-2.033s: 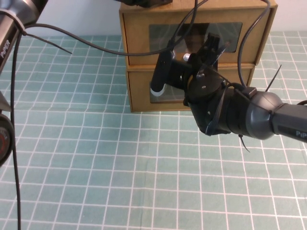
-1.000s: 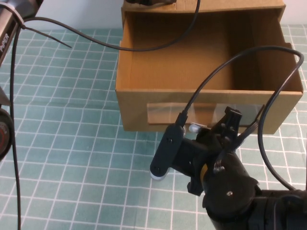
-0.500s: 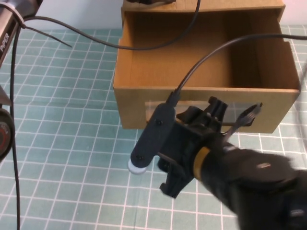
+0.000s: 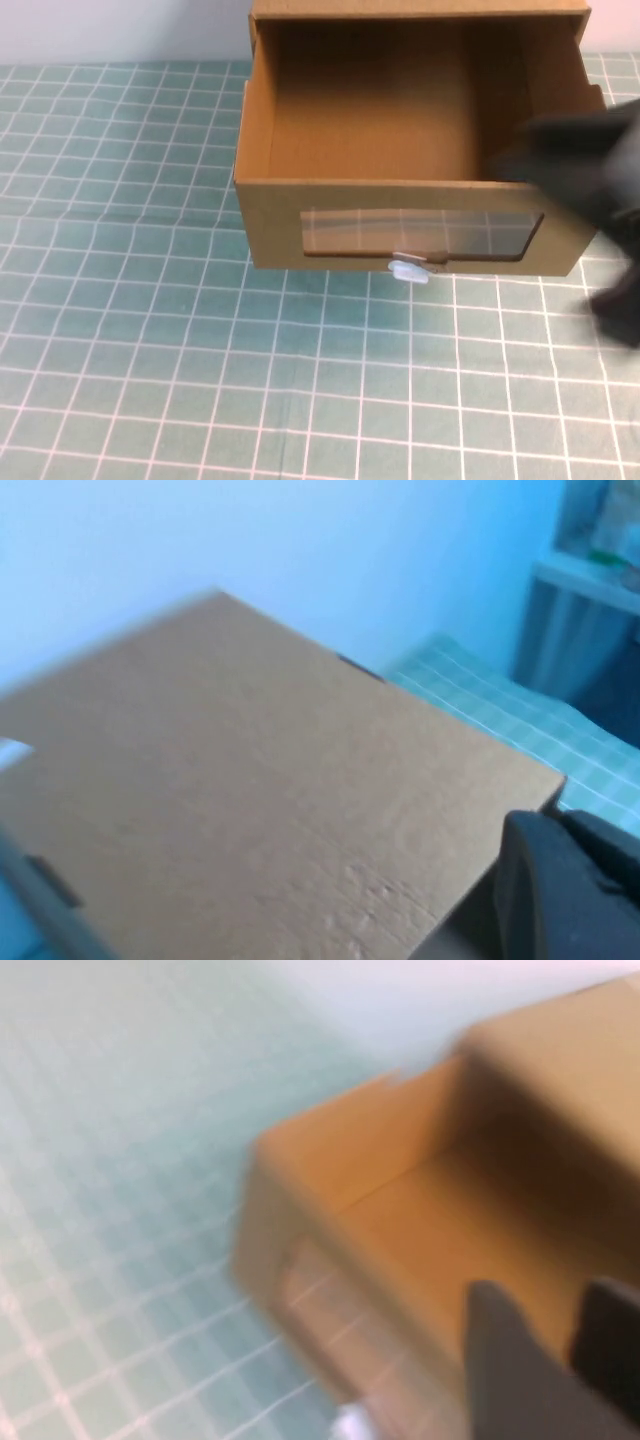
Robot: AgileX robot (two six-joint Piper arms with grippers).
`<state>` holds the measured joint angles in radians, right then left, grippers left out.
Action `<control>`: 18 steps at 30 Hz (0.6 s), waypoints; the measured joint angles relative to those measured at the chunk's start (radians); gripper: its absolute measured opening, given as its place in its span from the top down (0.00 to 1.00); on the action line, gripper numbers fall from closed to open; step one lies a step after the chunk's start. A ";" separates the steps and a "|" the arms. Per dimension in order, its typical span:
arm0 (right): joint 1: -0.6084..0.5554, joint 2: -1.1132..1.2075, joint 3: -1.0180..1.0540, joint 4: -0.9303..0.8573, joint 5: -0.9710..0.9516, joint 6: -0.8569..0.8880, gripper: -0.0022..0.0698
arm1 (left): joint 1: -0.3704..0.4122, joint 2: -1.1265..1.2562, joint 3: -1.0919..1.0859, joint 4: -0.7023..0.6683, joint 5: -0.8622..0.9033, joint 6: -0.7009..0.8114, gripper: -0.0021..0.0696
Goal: Open the shoe box
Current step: 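Pull the top drawer of the cardboard box fully open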
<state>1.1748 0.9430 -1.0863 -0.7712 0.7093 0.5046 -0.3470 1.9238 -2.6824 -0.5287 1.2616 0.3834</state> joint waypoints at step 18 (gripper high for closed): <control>0.000 -0.524 0.281 0.136 0.309 -0.054 0.99 | 0.000 -0.886 1.022 0.285 0.012 -0.038 0.98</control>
<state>1.1748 0.4186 -0.8054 -0.6351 1.0187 0.4502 -0.3470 1.0376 -1.6607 -0.2433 1.2739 0.3458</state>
